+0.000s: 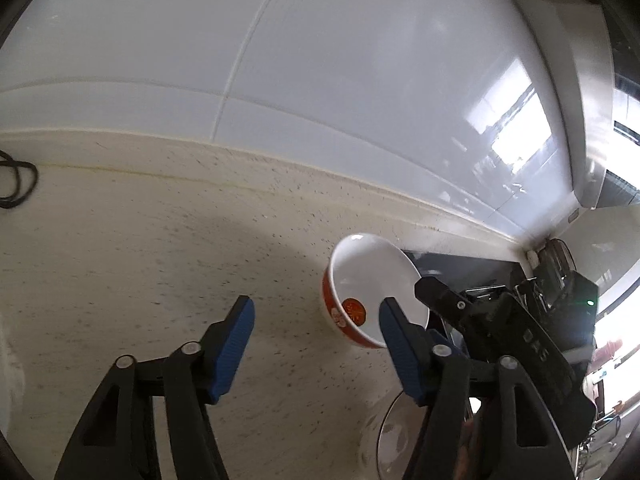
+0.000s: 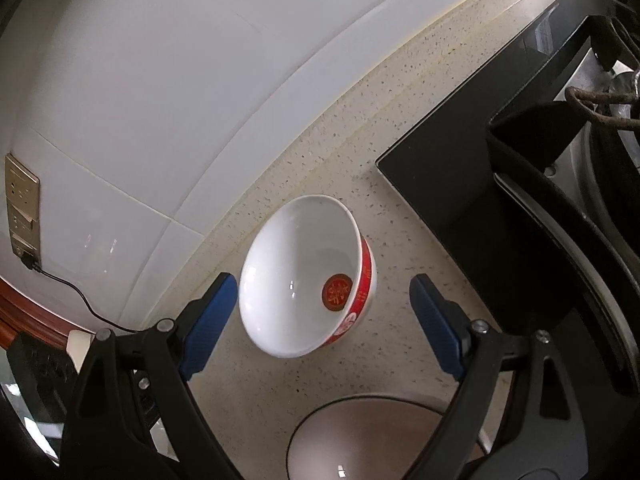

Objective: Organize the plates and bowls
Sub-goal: 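Move both grippers to the red-rimmed white bowl by the stove, then close both grippers on the rim of the red-rimmed bowl, then carry the red-rimmed bowl with both grippers toward the white bowl by the rice cooker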

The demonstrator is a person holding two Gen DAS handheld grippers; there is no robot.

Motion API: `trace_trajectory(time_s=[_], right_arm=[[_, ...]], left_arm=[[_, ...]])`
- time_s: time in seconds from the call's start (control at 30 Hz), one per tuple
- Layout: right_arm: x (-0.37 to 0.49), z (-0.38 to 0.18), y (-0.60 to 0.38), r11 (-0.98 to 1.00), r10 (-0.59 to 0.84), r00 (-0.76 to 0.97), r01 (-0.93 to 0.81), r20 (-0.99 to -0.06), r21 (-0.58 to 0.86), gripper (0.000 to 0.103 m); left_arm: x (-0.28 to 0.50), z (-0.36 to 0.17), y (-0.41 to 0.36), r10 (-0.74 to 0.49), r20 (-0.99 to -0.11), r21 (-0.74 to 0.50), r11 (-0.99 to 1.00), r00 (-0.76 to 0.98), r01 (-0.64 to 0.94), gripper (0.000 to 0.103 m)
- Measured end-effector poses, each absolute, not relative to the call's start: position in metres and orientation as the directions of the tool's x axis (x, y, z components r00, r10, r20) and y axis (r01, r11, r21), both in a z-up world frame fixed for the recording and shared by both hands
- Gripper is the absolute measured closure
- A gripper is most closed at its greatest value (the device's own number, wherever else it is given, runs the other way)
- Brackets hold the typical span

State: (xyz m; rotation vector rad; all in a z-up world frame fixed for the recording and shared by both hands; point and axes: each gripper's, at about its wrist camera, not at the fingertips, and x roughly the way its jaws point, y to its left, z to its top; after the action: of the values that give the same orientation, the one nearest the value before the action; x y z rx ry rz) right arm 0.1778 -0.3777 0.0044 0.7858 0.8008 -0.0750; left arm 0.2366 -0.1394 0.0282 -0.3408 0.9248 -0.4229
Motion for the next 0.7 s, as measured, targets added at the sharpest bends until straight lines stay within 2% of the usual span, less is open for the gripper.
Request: trace_trajectory(time_s=[0.1, 0.3, 0.37, 0.47, 0.5, 0.57, 0.63, 0.7], right_arm=[[0.179, 0.003, -0.38, 0.713, 0.241, 0.706, 0.337, -0.666, 0.615, 0.015], [0.177, 0.0, -0.385, 0.701, 0.253, 0.704, 0.34, -0.664, 0.627, 0.041], [0.177, 0.0, -0.385, 0.705, 0.251, 0.696, 0.345, -0.673, 0.62, 0.045], [0.178, 0.001, -0.384, 0.714, 0.249, 0.699, 0.335, -0.671, 0.615, 0.055], [0.178, 0.001, -0.384, 0.717, 0.25, 0.699, 0.331, -0.67, 0.613, 0.06], [0.179, 0.0, -0.383, 0.723, 0.247, 0.697, 0.33, -0.673, 0.607, 0.064], [0.18, -0.003, -0.383, 0.719, 0.25, 0.694, 0.334, -0.675, 0.609, 0.069], [0.178, -0.003, -0.384, 0.712, 0.263, 0.694, 0.329, -0.67, 0.621, 0.07]], left_arm=[[0.244, 0.022, -0.149, -0.482, -0.712, -0.447, 0.872, 0.511, 0.2, 0.047], [0.256, 0.011, -0.168, -0.476, -0.73, -0.448, 0.875, 0.49, 0.182, 0.052], [0.259, 0.008, -0.173, -0.465, -0.738, -0.438, 0.881, 0.488, 0.177, 0.054], [0.266, 0.004, -0.182, -0.457, -0.753, -0.428, 0.887, 0.473, 0.176, 0.066], [0.268, 0.001, -0.185, -0.456, -0.758, -0.428, 0.887, 0.467, 0.173, 0.073], [0.27, -0.002, -0.189, -0.463, -0.758, -0.433, 0.884, 0.459, 0.176, 0.077], [0.272, -0.004, -0.193, -0.457, -0.762, -0.425, 0.887, 0.458, 0.178, 0.086], [0.272, -0.004, -0.192, -0.455, -0.758, -0.428, 0.888, 0.468, 0.169, 0.087]])
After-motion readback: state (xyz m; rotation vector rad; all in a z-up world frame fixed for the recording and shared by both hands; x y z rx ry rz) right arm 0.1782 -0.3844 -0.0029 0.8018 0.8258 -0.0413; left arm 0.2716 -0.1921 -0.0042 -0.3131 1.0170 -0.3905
